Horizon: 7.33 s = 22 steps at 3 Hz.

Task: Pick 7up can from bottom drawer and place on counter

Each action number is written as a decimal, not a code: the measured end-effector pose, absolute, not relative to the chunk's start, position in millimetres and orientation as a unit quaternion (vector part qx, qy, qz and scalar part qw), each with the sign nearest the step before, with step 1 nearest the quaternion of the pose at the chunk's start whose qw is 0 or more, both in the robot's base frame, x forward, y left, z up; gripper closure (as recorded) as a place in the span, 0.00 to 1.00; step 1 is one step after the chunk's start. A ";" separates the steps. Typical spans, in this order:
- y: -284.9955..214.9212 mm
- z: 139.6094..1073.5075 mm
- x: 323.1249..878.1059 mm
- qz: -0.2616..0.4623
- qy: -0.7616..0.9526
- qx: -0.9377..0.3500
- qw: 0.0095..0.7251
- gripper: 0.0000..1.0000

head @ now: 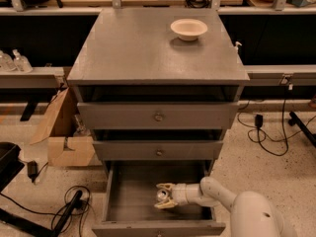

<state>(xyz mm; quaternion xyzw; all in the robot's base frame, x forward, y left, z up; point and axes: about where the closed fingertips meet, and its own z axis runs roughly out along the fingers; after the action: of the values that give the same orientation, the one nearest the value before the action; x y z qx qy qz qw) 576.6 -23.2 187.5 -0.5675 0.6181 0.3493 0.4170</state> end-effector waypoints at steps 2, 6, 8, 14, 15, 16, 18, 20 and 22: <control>-21.0 178.0 571.7 0.345 0.621 -0.578 0.401 0.87; -69.2 493.4 519.1 0.434 0.624 -0.527 0.380 1.00; -104.0 713.2 569.6 0.378 0.623 -0.528 0.437 1.00; -23.4 927.1 737.7 0.321 0.709 -0.497 0.383 1.00; 16.7 937.3 800.3 0.321 0.702 -0.469 0.430 1.00; 30.1 960.9 832.5 0.312 0.679 -0.450 0.489 1.00; 87.1 910.4 862.7 0.295 0.689 -0.464 0.472 1.00; 105.1 905.4 864.1 0.300 0.688 -0.472 0.463 0.75; 109.2 901.4 861.2 0.301 0.688 -0.473 0.461 0.28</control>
Offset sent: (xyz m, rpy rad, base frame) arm -0.0164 0.0074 0.0143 -0.0574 0.0361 0.0281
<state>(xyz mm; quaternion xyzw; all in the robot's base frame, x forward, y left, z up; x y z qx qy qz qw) 861.2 109.2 901.4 -0.4730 0.6880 0.3012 0.4607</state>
